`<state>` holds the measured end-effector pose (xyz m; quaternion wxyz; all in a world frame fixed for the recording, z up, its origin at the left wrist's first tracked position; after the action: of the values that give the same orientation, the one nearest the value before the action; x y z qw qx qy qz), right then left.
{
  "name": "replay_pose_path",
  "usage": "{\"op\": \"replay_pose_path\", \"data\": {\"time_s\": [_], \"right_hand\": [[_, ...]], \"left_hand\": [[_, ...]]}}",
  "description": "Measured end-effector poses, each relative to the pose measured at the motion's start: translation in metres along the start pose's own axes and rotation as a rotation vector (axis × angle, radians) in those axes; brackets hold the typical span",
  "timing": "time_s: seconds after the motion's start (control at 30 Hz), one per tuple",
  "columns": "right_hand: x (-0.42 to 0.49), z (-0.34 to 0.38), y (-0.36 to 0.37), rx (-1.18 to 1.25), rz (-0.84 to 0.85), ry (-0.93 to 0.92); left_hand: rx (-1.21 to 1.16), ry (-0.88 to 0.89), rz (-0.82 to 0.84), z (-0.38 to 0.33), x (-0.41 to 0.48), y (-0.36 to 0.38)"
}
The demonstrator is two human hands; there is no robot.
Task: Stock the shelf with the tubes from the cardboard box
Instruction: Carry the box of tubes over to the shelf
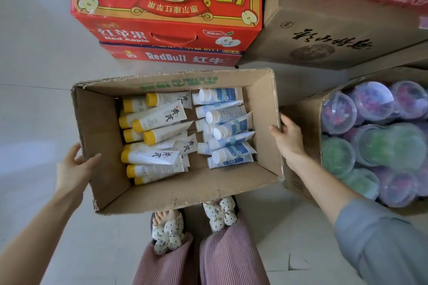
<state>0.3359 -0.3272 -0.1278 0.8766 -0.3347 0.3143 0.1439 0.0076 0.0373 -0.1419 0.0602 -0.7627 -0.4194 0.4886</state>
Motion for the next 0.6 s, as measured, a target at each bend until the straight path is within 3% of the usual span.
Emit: {"op": "replay_pose_path", "data": {"time_s": [0.3,0.6], "right_hand": [[-0.002,0.009,-0.007,-0.117,-0.036,-0.091],[-0.031,0.032,-0.028,-0.144,-0.048,-0.123]], "left_hand": [[0.155,0.149,-0.050,-0.016,-0.001,-0.006],[0.060,0.150,-0.086,-0.029,-0.026,-0.025]]}}
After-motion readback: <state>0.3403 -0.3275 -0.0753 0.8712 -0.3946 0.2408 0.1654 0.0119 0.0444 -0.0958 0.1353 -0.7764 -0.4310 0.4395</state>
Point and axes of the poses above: each hand's wrist, its own x-axis towards the middle knuckle, its own y-axis out of the palm, z = x × y, the point moved 7 cm from there along x, towards the middle knuckle, and after that the axes turned 6 degrees about x, right-handed, at the moved point
